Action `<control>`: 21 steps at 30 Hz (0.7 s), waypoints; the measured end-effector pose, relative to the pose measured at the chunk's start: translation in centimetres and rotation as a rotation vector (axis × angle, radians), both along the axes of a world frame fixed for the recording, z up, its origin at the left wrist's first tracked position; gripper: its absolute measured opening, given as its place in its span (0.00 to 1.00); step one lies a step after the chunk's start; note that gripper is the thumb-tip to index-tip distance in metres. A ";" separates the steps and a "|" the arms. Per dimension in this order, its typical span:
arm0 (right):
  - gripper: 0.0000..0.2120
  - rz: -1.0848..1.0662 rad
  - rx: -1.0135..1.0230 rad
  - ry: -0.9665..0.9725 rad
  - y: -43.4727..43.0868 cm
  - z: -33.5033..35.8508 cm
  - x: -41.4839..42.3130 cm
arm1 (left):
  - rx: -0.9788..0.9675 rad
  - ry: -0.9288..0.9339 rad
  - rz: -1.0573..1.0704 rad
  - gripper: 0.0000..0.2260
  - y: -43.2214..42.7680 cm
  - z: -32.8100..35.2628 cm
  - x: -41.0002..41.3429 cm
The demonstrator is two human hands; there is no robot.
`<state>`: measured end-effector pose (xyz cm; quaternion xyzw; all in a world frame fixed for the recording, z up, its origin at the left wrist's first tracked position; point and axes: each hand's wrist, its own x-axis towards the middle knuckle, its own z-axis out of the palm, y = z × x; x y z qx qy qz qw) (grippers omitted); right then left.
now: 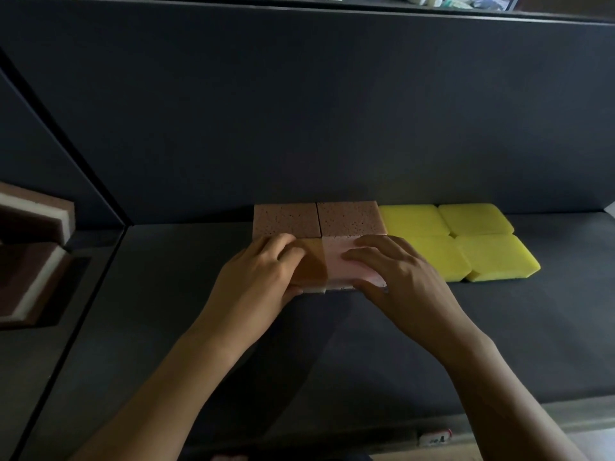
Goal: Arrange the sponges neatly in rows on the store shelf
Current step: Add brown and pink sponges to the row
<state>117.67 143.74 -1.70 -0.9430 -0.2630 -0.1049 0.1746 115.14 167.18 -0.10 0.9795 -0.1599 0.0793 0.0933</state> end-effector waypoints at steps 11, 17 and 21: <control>0.22 0.023 -0.009 0.069 -0.2 1.0 0.3 | 0.013 -0.038 0.049 0.27 0.1 0.2 -2.0; 0.18 0.154 0.073 0.013 3.7 2.5 -0.9 | -0.028 -0.152 0.173 0.19 2.8 0.5 -5.2; 0.18 0.275 0.098 0.024 9.1 2.5 -2.0 | -0.022 -0.183 0.270 0.18 6.5 0.8 -7.8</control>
